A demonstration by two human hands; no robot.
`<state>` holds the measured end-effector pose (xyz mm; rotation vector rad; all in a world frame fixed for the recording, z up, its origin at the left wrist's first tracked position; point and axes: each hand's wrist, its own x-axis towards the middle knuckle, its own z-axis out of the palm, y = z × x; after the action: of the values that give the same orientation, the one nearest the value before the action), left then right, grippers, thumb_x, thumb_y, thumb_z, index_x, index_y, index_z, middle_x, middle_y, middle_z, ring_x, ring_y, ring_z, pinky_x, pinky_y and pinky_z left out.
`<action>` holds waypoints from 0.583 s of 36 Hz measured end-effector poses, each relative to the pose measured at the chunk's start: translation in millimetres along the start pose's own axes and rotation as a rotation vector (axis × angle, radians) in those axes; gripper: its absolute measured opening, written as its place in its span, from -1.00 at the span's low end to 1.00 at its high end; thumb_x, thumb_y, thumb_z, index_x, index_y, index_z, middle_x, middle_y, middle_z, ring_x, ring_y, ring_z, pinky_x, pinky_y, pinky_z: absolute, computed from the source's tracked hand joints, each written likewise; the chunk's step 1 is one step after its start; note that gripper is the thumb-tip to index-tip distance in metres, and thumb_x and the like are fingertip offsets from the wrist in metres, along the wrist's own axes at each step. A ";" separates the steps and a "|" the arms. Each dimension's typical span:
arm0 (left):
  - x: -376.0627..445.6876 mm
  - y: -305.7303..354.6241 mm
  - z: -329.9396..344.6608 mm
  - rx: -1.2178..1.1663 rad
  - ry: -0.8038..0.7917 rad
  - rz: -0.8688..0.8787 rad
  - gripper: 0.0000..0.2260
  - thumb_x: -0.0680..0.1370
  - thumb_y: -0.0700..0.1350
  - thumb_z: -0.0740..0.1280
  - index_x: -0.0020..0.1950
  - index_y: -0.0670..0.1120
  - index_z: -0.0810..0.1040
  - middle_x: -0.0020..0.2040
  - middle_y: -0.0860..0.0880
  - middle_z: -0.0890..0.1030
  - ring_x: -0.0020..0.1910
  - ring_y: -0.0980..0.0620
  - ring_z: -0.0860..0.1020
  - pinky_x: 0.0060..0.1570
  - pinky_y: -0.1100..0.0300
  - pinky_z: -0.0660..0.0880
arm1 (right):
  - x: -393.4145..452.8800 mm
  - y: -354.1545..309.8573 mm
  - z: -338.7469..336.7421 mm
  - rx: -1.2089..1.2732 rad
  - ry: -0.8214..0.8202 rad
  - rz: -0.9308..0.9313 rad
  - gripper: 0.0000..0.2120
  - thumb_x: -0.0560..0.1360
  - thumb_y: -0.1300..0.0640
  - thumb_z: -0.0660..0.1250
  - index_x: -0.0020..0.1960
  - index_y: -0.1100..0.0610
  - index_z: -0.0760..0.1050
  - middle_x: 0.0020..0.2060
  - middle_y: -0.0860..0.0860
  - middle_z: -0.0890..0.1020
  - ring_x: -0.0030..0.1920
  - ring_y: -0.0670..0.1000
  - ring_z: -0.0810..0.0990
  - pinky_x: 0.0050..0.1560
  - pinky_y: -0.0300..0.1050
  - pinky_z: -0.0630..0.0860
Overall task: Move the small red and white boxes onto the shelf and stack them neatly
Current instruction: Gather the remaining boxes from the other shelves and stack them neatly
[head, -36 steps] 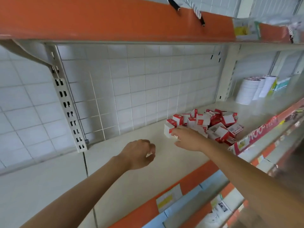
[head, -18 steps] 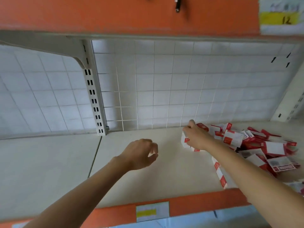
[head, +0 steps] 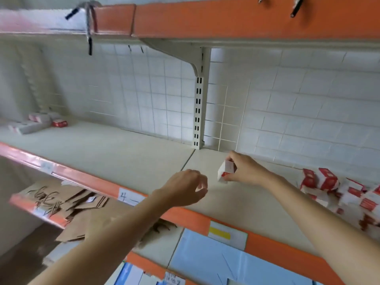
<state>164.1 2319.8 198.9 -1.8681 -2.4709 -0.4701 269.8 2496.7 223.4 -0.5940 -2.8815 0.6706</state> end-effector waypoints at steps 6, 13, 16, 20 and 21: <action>-55.5 -63.0 -32.6 -0.006 0.071 -0.190 -0.86 0.53 -0.03 0.28 0.01 0.00 0.60 -0.02 0.03 0.60 -0.07 0.03 0.56 -0.11 0.18 0.46 | 46.6 -82.5 26.0 -0.031 -0.077 -0.159 -0.63 0.37 0.05 0.45 0.02 0.06 0.31 -0.06 0.00 0.47 -0.15 -0.02 0.43 -0.28 -0.20 0.34; -141.9 -161.5 -79.1 0.051 0.104 -0.362 -0.86 0.52 -0.05 0.30 0.00 -0.02 0.62 -0.05 0.01 0.61 -0.10 0.02 0.56 -0.19 0.21 0.43 | 97.0 -216.2 88.4 0.045 -0.142 -0.315 -0.60 0.36 0.05 0.47 0.05 0.11 0.34 -0.07 0.00 0.50 -0.14 -0.02 0.47 -0.17 -0.14 0.45; -189.1 -206.8 -100.5 0.085 0.129 -0.453 -0.87 0.52 -0.05 0.30 -0.02 0.01 0.63 -0.08 0.04 0.62 -0.11 0.04 0.55 -0.18 0.23 0.44 | 113.9 -274.7 124.6 0.072 -0.173 -0.390 -0.58 0.34 0.04 0.50 0.03 0.12 0.35 -0.10 0.01 0.51 -0.20 -0.05 0.44 -0.25 -0.20 0.38; -254.7 -258.5 -119.5 0.148 0.135 -0.547 -0.87 0.54 -0.07 0.27 -0.04 -0.02 0.60 -0.09 0.07 0.58 -0.15 0.11 0.50 -0.29 0.32 0.34 | 133.4 -349.3 178.8 0.089 -0.216 -0.495 -0.59 0.34 0.03 0.49 0.00 0.09 0.32 -0.14 -0.05 0.46 -0.17 -0.03 0.41 -0.33 -0.28 0.30; -269.7 -269.6 -122.8 0.149 0.126 -0.568 -0.87 0.55 -0.08 0.27 -0.02 -0.03 0.60 -0.07 0.06 0.59 -0.15 0.12 0.50 -0.30 0.35 0.33 | 136.3 -366.5 192.8 0.100 -0.230 -0.514 -0.59 0.34 0.02 0.48 0.01 0.09 0.31 -0.11 -0.05 0.46 -0.15 -0.02 0.42 -0.32 -0.27 0.30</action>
<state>-33.0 1971.1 203.7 -1.0304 -2.8260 -0.3753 -21.7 2172.5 219.1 0.2527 -2.9838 0.8278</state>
